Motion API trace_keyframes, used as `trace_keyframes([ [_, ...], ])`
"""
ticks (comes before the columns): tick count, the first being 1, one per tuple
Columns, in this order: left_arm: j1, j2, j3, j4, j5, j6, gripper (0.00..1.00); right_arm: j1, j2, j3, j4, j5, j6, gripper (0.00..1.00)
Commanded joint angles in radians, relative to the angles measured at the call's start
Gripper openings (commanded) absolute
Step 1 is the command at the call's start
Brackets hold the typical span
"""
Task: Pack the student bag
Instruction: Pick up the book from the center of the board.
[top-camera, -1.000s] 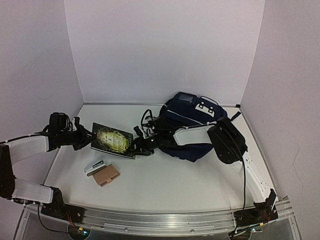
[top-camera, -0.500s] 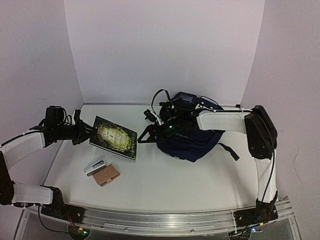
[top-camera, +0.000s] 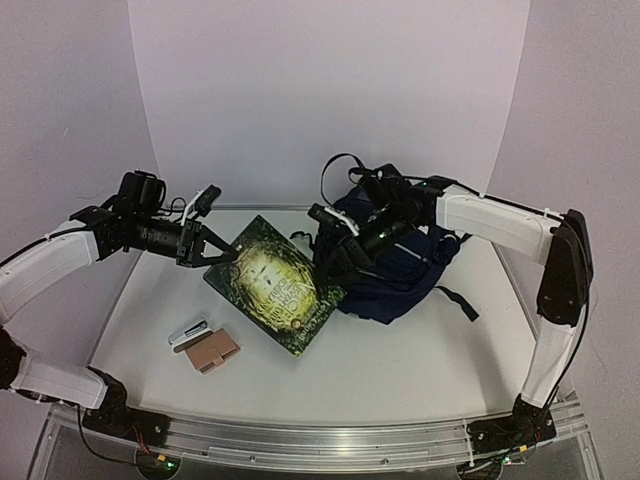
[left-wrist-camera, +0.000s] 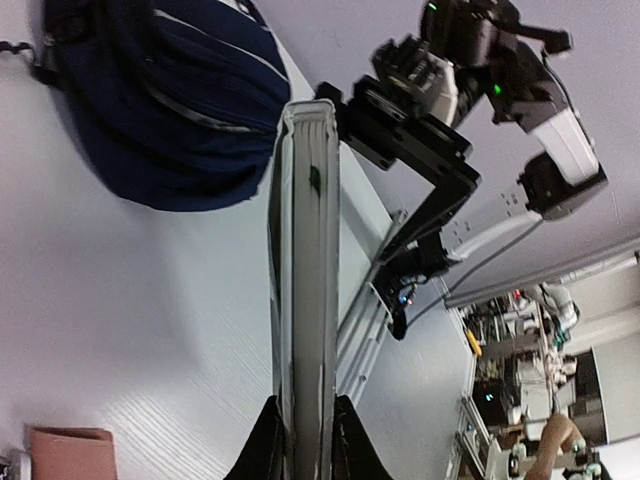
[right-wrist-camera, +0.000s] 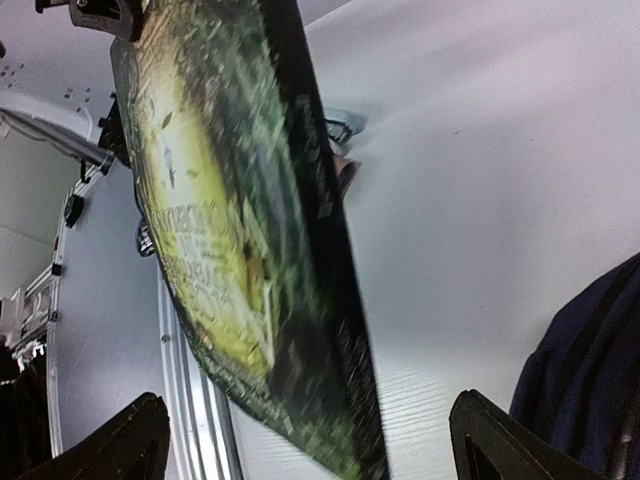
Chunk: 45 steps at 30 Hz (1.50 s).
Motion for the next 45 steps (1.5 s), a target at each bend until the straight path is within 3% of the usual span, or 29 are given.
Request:
trace_keyframes([
  [1, -0.101, 0.04, 0.114, -0.072, 0.113, 0.146, 0.0, 0.059, -0.014, 0.035, -0.157, -0.084, -0.109, 0.95],
  [3, -0.153, 0.068, 0.144, -0.104, 0.113, 0.177, 0.0, 0.072, -0.013, 0.034, -0.165, -0.107, -0.113, 0.92],
  [6, -0.192, 0.102, 0.163, -0.105, 0.129, 0.2, 0.0, 0.078, -0.013, 0.041, -0.175, -0.15, -0.11, 0.79],
  [10, -0.199, 0.122, 0.175, -0.088, 0.141, 0.203, 0.0, 0.079, -0.017, 0.043, -0.187, -0.231, -0.094, 0.5],
  [14, -0.198, 0.134, 0.19, -0.076, 0.123, 0.193, 0.01, 0.078, -0.022, 0.047, -0.184, -0.279, -0.065, 0.08],
  [15, -0.197, 0.135, 0.188, -0.063, 0.107, 0.183, 0.07, 0.078, -0.022, 0.053, -0.183, -0.281, -0.054, 0.02],
  [21, -0.122, 0.121, 0.137, 0.088, -0.102, 0.01, 0.56, 0.009, -0.008, 0.147, -0.151, -0.278, 0.055, 0.0],
  [25, 0.006, 0.062, -0.008, 0.379, -0.135, -0.234, 0.72, -0.086, -0.024, 0.159, 0.08, -0.189, 0.301, 0.0],
  [27, 0.011, 0.034, -0.055, 0.452, -0.228, -0.293, 0.77, -0.139, -0.054, 0.115, 0.261, -0.134, 0.449, 0.0],
  [32, 0.011, -0.015, -0.221, 0.797, -0.307, -0.508, 0.84, -0.247, -0.112, -0.042, 0.787, -0.005, 0.883, 0.0],
  [37, -0.023, 0.049, -0.343, 1.113, -0.376, -0.695, 0.95, -0.266, -0.108, -0.142, 1.071, 0.07, 1.139, 0.0],
  [45, -0.16, 0.297, -0.3, 1.424, -0.449, -0.798, 0.94, -0.262, -0.021, -0.248, 1.455, 0.107, 1.517, 0.0],
])
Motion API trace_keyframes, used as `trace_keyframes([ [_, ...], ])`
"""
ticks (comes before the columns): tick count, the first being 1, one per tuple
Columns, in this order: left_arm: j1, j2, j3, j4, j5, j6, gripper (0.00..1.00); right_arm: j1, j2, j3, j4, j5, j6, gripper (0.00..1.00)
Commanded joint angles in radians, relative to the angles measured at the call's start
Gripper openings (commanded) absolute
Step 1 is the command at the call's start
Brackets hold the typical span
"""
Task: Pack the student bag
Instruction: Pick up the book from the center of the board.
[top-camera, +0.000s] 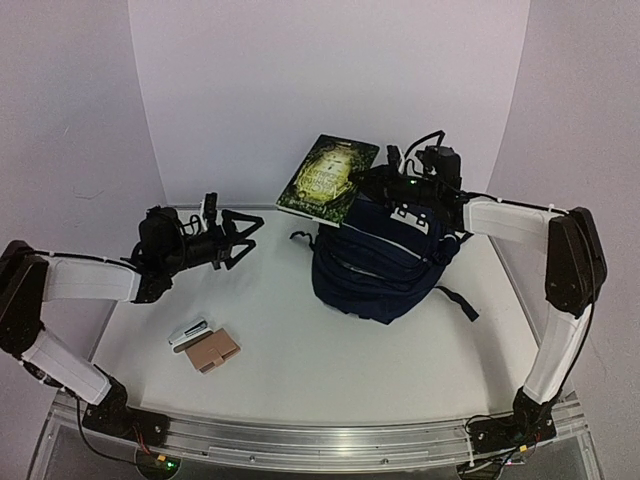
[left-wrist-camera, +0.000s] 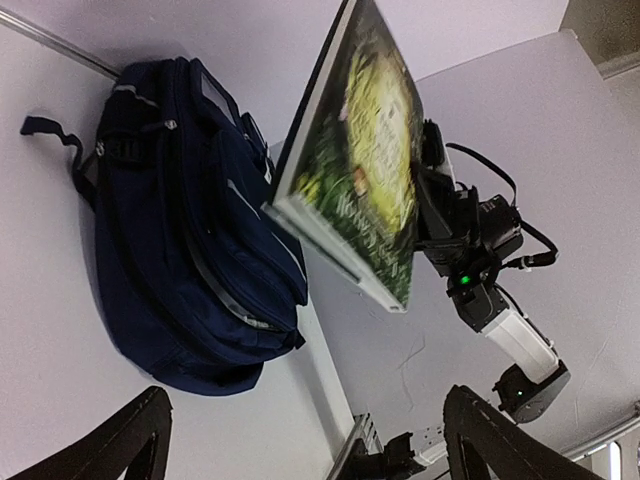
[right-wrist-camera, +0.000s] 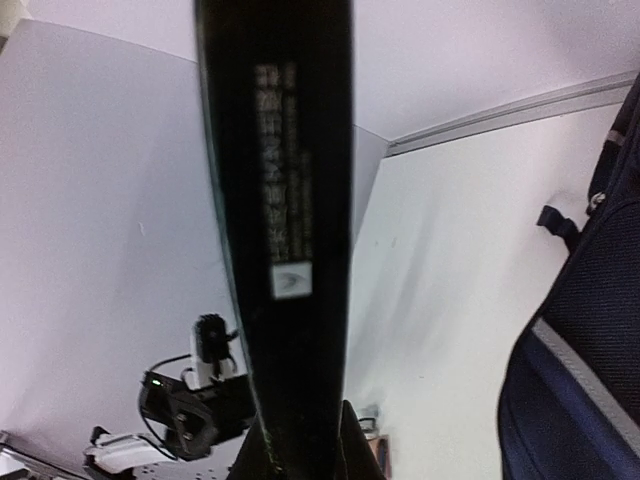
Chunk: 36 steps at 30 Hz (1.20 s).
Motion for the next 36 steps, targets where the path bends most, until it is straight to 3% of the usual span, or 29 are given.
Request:
trace_keyframes([
  [1, -0.058, 0.111, 0.051, 0.31, -0.063, -0.104, 0.94, 0.013, 0.012, -0.037, 0.453, 0.019, 0.306, 0.0],
  [11, -0.114, 0.289, 0.134, 0.544, -0.059, -0.163, 0.86, 0.062, 0.031, -0.122, 0.537, 0.03, 0.359, 0.0],
  [18, -0.132, 0.326, 0.161, 0.57, -0.051, -0.174, 0.81, 0.078, 0.044, -0.146, 0.568, 0.031, 0.374, 0.0],
  [21, -0.132, 0.348, 0.17, 0.601, -0.058, -0.198, 0.65, 0.098, 0.046, -0.162, 0.58, 0.027, 0.37, 0.0],
  [25, -0.132, 0.373, 0.168, 0.645, -0.061, -0.225, 0.34, 0.104, 0.049, -0.183, 0.58, 0.019, 0.357, 0.0],
  [27, -0.132, 0.38, 0.163, 0.664, -0.055, -0.239, 0.19, 0.103, 0.045, -0.198, 0.564, 0.015, 0.34, 0.09],
  [30, -0.131, 0.371, 0.137, 0.685, -0.063, -0.258, 0.03, 0.09, 0.025, -0.214, 0.46, 0.007, 0.227, 0.42],
  [32, -0.131, 0.35, 0.111, 0.68, -0.074, -0.262, 0.0, 0.069, -0.016, -0.199, 0.264, 0.036, 0.049, 0.54],
  [36, -0.13, 0.279, 0.027, 0.66, -0.122, -0.271, 0.0, 0.061, -0.12, -0.15, -0.169, 0.183, -0.426, 0.62],
])
